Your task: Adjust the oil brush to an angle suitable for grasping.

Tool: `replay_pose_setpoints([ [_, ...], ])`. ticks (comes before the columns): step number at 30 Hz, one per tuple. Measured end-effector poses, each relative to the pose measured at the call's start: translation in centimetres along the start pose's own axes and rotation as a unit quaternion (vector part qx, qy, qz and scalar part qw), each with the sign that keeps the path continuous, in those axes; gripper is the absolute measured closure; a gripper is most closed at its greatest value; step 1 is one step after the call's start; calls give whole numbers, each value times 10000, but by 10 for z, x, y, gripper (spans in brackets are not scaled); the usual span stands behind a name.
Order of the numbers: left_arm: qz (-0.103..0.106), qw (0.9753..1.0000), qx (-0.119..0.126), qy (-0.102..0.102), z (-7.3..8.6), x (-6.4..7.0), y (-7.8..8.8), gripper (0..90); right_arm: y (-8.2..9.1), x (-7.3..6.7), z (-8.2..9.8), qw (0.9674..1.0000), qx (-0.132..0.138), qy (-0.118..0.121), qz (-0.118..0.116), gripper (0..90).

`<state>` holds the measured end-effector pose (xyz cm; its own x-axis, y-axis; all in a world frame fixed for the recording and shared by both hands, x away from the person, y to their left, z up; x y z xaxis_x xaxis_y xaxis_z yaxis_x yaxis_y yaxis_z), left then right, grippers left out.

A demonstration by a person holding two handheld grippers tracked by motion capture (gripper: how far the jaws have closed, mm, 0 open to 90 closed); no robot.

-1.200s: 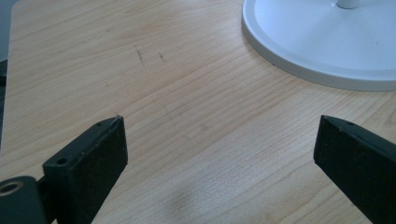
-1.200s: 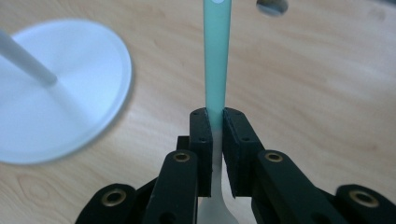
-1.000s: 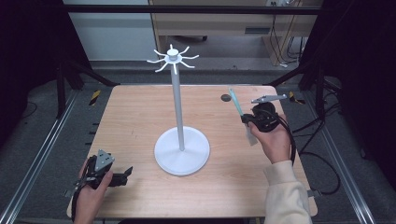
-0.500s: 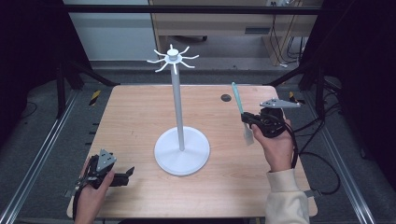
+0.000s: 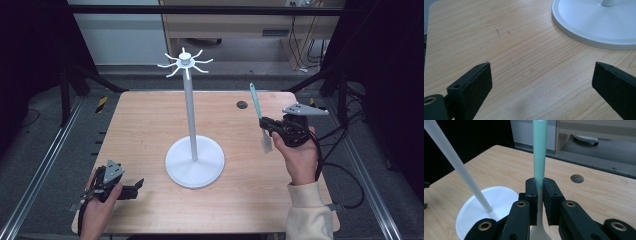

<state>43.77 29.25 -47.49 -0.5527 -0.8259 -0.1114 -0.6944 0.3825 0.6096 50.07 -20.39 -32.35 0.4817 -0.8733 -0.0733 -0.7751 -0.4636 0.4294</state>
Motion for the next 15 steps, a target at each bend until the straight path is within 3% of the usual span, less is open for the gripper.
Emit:
replay_pose_setpoints([
  [15,19,10000,-2,16,0,0,0,24,17,-27,-19,9983,426,217,-333,828],
])
Point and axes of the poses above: each handheld gripper's, and its own axes: y roughly backward along the jaws, z roughly out of its underside, x roughly to its right, the point moved 1 cm from there along -y, roughly forward along the jaws, and after that the axes turned 4 degrees about z, right-handed, at the moved point
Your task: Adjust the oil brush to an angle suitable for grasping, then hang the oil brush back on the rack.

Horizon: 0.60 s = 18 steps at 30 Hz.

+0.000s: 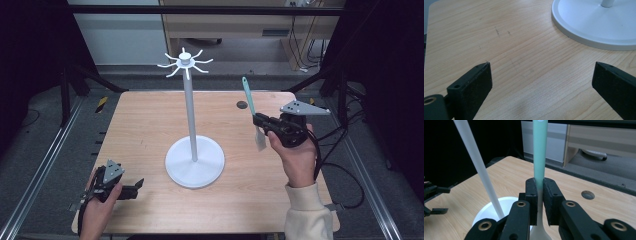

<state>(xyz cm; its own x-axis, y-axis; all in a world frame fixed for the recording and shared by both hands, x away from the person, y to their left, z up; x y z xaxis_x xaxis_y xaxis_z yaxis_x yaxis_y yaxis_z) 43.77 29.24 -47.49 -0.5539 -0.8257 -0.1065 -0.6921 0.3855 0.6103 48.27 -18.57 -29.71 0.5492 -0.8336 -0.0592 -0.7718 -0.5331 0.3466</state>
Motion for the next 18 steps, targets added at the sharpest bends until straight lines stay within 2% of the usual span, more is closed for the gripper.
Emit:
replay_pose_setpoints([
  [18,-46,9999,108,-18,-1,0,2,24,18,-28,-20,9978,519,259,-322,827],
])
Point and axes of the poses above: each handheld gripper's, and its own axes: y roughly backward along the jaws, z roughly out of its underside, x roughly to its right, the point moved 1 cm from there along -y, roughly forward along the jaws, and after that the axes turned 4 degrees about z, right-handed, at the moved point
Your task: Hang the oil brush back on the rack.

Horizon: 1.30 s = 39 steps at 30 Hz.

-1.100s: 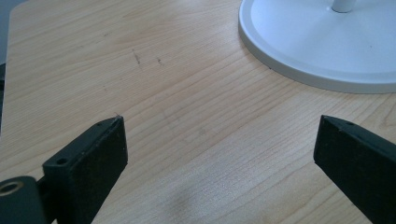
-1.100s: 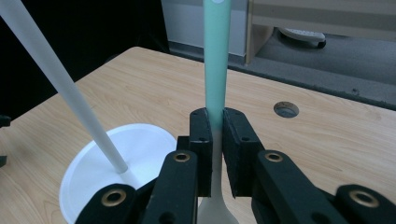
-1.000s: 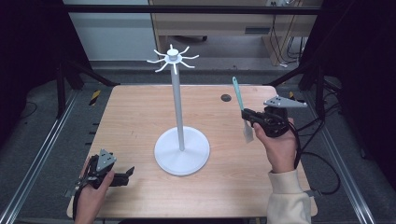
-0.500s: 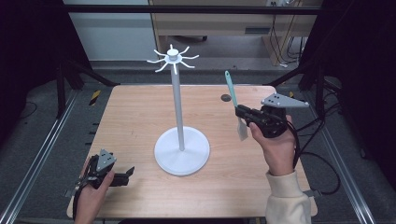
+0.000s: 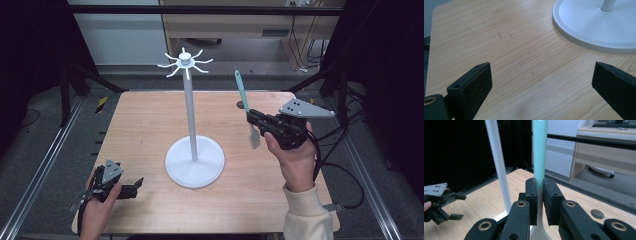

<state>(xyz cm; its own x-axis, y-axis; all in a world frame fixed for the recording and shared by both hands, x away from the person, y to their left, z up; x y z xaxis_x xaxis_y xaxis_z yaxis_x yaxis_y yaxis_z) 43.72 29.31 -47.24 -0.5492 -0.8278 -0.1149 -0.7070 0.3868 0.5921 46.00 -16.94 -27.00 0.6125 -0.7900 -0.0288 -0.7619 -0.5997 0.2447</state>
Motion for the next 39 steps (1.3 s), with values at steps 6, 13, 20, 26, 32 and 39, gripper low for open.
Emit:
replay_pose_setpoints([
  [6,6,10000,-11,6,0,0,1,24,2,-6,-5,9999,105,40,-115,827],
  [13,-1,10000,-4,-14,0,0,1,24,1,-11,-6,9997,170,62,-167,827],
  [20,-1,10000,1,-17,0,0,1,24,3,-14,-9,9994,258,78,-229,827],
  [26,-6,10000,9,-10,0,0,1,24,3,-20,-12,9988,336,136,-335,827],
  [32,-8,10000,-4,-18,0,0,1,24,0,-29,-15,9982,341,225,-436,827],
  [39,-15,10000,-1,7,0,-1,1,24,-5,-36,-19,9976,337,290,-528,827],
])
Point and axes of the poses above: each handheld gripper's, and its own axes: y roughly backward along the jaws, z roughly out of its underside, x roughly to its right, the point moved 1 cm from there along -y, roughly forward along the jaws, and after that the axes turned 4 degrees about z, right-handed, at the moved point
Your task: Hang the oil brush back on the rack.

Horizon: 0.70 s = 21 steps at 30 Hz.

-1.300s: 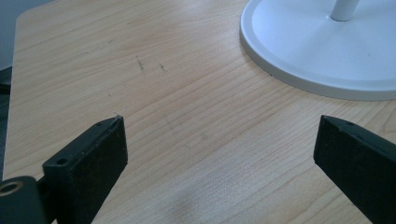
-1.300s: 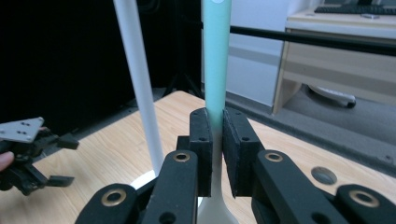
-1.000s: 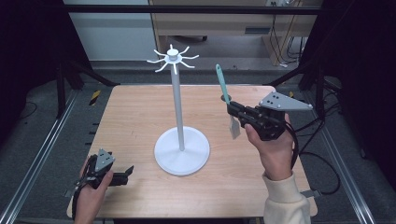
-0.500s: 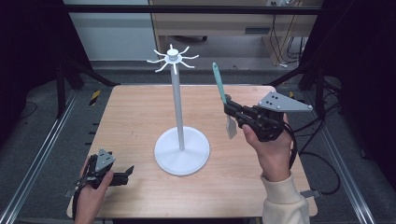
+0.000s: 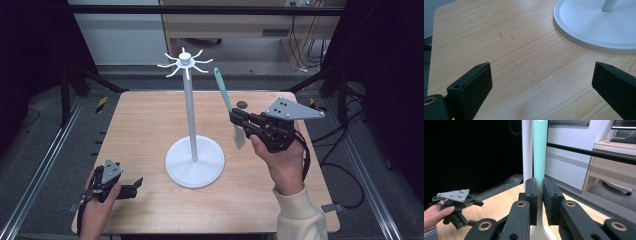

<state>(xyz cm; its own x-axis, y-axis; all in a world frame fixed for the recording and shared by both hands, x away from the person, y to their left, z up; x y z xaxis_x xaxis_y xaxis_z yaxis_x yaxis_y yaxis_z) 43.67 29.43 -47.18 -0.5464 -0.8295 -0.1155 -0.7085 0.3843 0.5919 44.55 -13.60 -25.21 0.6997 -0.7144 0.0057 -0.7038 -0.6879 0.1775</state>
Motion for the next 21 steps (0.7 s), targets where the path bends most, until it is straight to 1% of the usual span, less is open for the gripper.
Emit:
replay_pose_setpoints([
  [9,2,10000,-9,-7,0,0,0,24,-3,-3,-2,10000,9,34,-67,827],
  [17,4,10000,-13,-3,0,0,0,24,-9,-5,-4,9999,-29,77,-101,827],
  [21,6,10000,-14,-5,0,0,0,24,-10,-5,-6,9999,-22,45,-94,827],
])
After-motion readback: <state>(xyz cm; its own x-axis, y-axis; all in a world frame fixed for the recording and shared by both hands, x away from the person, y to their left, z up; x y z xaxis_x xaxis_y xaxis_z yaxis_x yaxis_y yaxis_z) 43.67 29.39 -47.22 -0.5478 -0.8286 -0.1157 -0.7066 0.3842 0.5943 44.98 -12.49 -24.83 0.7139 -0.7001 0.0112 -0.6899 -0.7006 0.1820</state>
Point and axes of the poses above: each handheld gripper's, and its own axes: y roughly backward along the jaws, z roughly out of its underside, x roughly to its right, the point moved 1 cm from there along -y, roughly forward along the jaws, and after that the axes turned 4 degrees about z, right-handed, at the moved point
